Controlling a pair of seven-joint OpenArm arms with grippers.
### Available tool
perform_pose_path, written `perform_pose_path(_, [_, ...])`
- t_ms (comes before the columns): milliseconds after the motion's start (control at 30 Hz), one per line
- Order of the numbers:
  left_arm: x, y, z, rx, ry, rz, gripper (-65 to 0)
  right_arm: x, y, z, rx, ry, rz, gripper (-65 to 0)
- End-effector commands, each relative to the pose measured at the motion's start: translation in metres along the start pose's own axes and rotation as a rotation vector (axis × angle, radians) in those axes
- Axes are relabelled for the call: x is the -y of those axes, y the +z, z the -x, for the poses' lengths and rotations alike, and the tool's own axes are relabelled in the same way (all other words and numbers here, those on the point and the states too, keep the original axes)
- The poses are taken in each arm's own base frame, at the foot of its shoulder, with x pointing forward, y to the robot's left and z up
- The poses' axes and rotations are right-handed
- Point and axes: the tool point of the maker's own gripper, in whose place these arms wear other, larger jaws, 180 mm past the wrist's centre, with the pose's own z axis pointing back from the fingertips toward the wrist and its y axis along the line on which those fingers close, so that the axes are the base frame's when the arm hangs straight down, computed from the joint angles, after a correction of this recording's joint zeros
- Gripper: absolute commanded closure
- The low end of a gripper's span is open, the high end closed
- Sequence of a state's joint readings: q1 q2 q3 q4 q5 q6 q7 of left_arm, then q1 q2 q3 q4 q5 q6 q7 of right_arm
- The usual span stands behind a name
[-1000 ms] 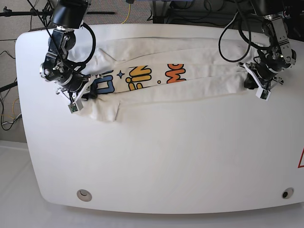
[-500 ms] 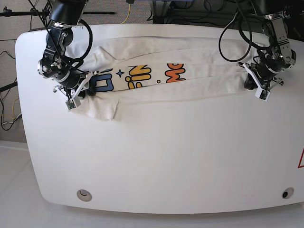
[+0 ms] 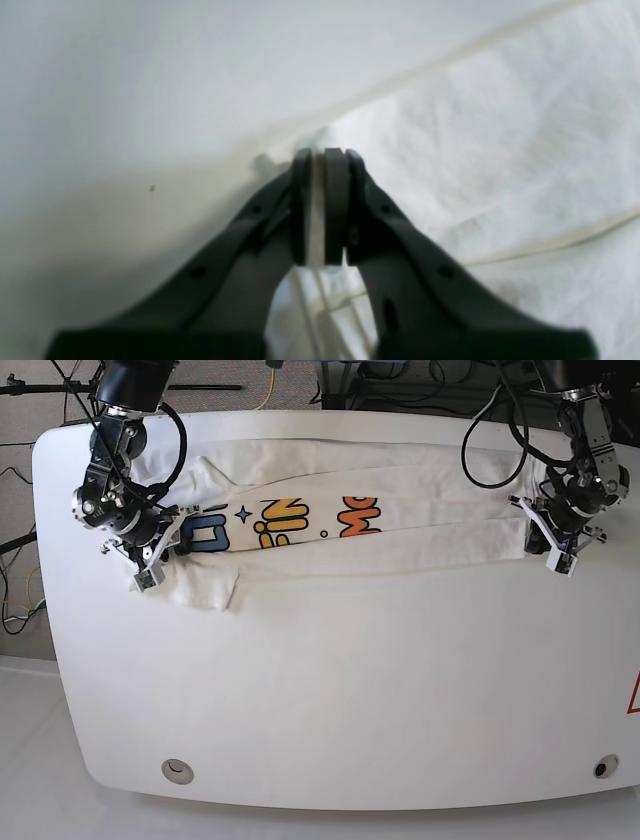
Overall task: Fold the T-shirt properly
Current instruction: 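Pull the folded edge with both grippers to flatten the fold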
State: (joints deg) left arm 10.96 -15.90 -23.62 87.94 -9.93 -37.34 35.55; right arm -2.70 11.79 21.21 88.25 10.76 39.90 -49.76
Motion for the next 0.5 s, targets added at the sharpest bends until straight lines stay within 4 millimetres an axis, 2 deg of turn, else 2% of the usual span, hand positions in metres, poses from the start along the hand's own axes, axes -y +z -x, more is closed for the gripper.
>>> perform_pose_path(0, [-0.006,0.005,-0.021,0.059,-0.024,-0.011,-3.6,0.006,0.008,-0.023,0.059,0.024,0.018,-16.8])
perform_pose_path(100, [-0.002,0.004,-0.020,0.054,-0.036,0.008,-3.6,0.010,0.013,-0.030,0.064,0.034,0.032,-16.1])
perform_pose_path(367, [0.004,0.008,-0.034,0.085,-0.058,0.022,-3.7,0.015,0.012,-0.045,0.086,0.031,0.041,-14.6])
perform_pose_path(467, [0.001,0.009,-0.024,0.060,-0.055,0.014,-3.1,0.020,0.004,-0.053,0.093,0.020,0.032,-13.0])
